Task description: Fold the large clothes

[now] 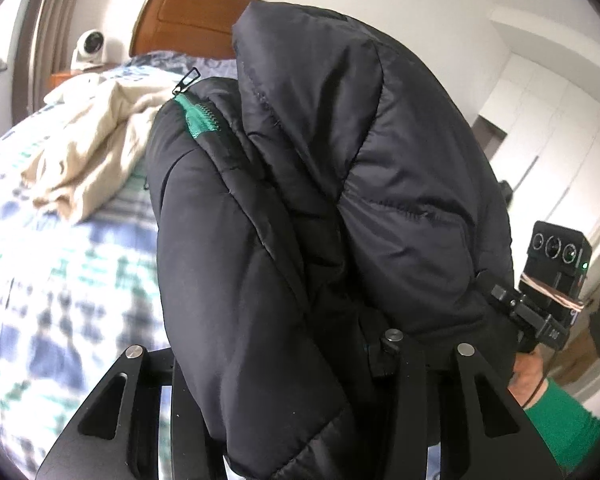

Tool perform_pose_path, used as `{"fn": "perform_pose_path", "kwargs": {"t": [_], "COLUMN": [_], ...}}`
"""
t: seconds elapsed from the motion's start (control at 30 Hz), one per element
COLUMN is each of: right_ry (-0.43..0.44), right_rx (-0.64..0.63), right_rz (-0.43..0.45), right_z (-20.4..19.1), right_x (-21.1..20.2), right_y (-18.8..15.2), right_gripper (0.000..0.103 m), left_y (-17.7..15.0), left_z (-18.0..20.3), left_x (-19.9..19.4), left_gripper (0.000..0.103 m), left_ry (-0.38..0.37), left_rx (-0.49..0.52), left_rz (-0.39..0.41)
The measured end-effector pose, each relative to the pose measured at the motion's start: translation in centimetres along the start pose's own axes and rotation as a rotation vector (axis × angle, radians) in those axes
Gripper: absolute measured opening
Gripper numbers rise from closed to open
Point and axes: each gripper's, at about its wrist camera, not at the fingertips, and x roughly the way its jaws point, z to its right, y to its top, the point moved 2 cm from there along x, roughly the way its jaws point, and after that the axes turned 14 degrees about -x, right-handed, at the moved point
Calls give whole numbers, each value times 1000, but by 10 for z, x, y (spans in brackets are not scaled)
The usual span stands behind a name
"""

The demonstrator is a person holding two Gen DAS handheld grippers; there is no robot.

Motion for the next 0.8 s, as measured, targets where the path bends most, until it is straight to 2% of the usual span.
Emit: {"fn": "perform_pose_path", "kwargs": {"t": [0.1,0.2,0.23,0.33,0.37,0.4,0.43,0.5,0.57,0.67,0.7,0.8], "right_ry": [-9,-27,-35,-49,-44,-28,-13,-36,-72,-224,-279,-442], "right_rx": [32,110,165,321,393,447,483,495,474,345,269,100], "right_rz": [-53,-130,-179,-296,-301,-283,-265,-276,-287,-298,-282,-269], "right_z": [45,85,106,145,157,164,169,167,156,129,112,65], "right_x": [31,47,58,73,71,66,59,47,34,9,-3,-32], "right_y": [4,-17,-34,-85,-100,-110,-116,-123,-119,-97,-85,-52], "right_gripper": [67,67,67,70,72,74,75,78,78,79,80,84], "left_y": [20,23,18,-9,-15,-17,-22,-22,-24,-26,-31,-40], "left_z": [2,-2,-7,-21,-22,-20,-23,-13,-2,11,23,38], "left_x": [49,107,131,191,197,196,186,172,148,114,95,55], "left_gripper": [44,46,47,60,72,82,86,88,88,92,98,102], "left_ry": [28,57,74,131,126,118,117,113,145,185,208,259], "left_rx": [-21,-54,-65,-96,-102,-109,-113,-85,-13,88,121,159], "left_rz": [-20,-87,-123,-230,-207,-178,-163,-151,-113,-31,17,154]}}
